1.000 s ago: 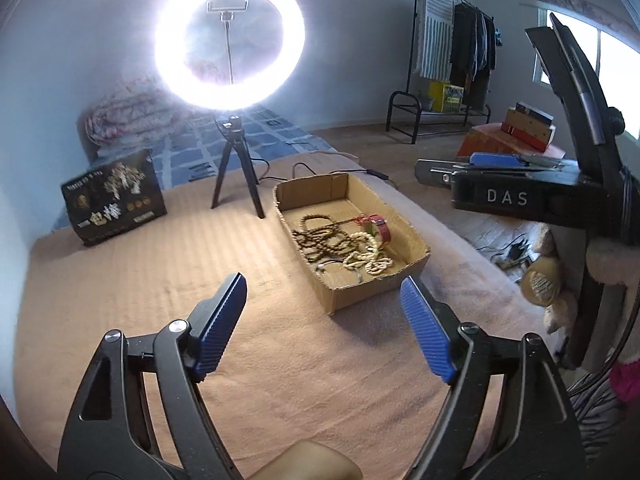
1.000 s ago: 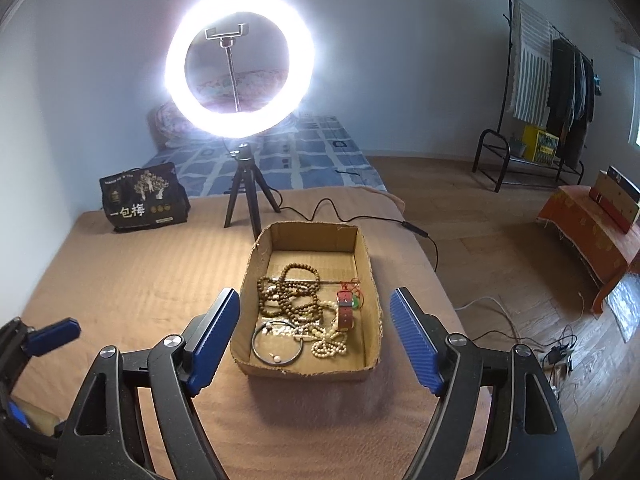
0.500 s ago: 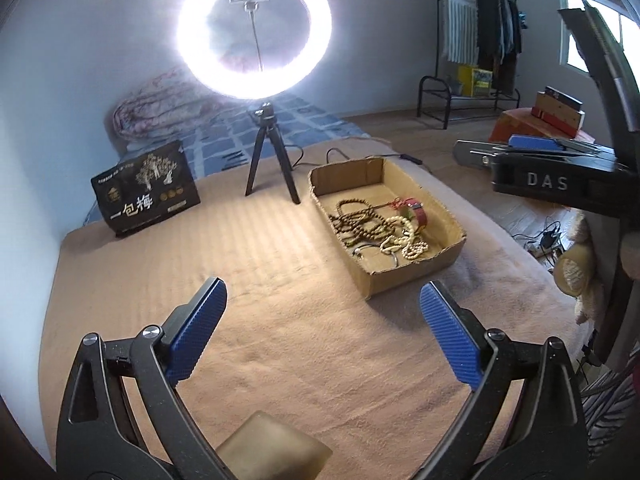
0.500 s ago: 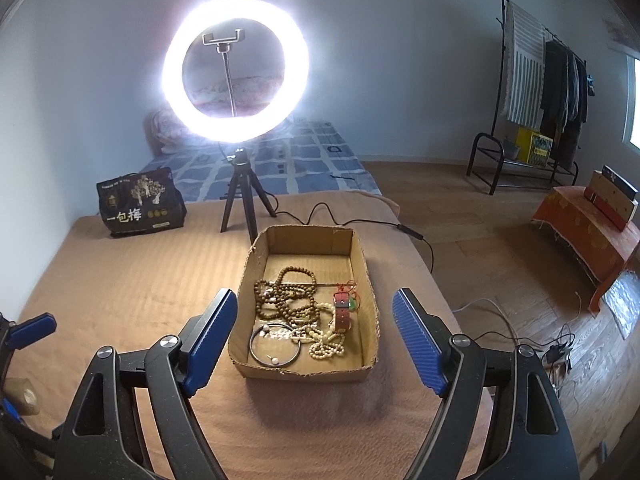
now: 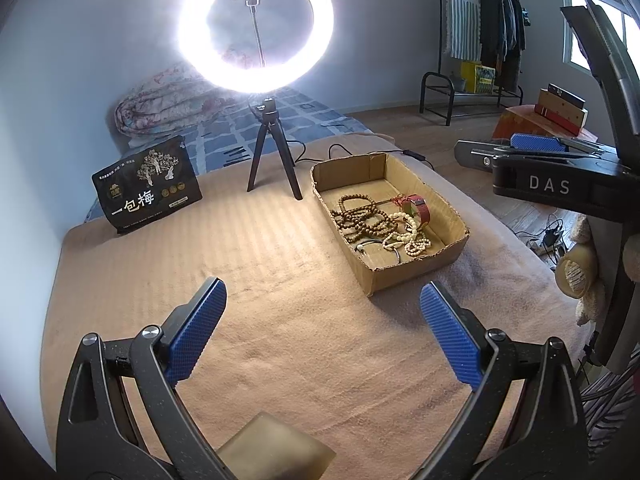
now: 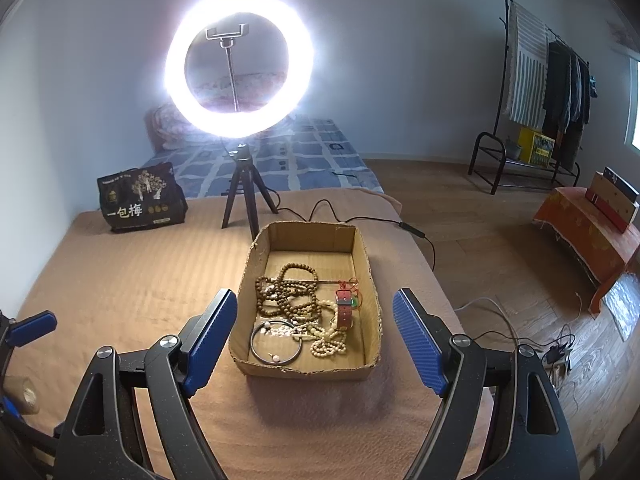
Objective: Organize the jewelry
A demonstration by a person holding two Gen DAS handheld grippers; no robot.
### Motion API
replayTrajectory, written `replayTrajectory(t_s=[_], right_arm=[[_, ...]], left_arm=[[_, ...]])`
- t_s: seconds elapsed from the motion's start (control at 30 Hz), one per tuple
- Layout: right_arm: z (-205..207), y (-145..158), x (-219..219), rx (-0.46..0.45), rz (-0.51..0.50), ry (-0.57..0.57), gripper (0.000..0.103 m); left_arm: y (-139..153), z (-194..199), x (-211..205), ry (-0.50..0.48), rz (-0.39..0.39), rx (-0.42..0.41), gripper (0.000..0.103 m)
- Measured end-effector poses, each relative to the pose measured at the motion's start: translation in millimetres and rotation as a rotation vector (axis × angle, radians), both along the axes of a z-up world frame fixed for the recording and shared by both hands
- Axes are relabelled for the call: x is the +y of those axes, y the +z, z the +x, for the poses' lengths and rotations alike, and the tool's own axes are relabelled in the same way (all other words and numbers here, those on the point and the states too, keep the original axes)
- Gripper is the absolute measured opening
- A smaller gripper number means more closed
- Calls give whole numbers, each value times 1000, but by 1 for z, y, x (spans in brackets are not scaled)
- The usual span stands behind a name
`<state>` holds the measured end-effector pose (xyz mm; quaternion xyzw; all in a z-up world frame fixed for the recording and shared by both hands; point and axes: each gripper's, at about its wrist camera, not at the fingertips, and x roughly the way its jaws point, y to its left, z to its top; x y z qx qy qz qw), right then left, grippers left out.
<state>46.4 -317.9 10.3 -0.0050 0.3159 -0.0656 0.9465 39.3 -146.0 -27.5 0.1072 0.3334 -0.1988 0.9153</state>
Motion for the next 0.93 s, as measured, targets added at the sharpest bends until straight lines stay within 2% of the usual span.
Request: replayTrajectory(t_s=[0.57, 0.93], right_arm=[[0, -1, 1, 3, -19, 8, 81], [1, -4, 3, 15, -33, 12, 81]], left_arm=[[1, 0, 0, 3, 2, -2, 100], [0, -3, 10, 54, -4, -32, 100]])
